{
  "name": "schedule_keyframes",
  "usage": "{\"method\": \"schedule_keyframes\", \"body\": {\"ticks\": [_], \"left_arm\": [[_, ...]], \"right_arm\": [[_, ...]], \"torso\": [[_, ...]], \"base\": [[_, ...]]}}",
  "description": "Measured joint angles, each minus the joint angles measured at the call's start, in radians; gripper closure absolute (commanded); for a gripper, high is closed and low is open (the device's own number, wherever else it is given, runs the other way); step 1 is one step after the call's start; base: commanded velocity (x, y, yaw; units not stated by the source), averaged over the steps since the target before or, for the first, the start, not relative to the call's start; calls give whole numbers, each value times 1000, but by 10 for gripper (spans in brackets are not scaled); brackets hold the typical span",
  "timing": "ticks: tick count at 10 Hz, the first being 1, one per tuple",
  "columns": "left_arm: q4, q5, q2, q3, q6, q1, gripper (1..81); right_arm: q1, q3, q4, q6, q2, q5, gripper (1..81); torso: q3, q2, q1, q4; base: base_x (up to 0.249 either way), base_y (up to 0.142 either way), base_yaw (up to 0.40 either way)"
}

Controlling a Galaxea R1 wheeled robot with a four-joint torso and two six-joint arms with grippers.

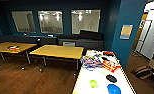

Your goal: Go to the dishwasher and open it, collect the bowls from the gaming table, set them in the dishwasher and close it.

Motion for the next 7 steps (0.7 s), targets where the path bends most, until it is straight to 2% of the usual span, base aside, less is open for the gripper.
{"method": "schedule_keyframes", "body": {"ticks": [7], "left_arm": [[-1, 0, -1, 0, -3, 2, 10]], "right_arm": [[8, 0, 0, 0, -1, 0, 10]], "torso": [[0, 0, 0, 0]], "base": [[0, 0, -312]]}}
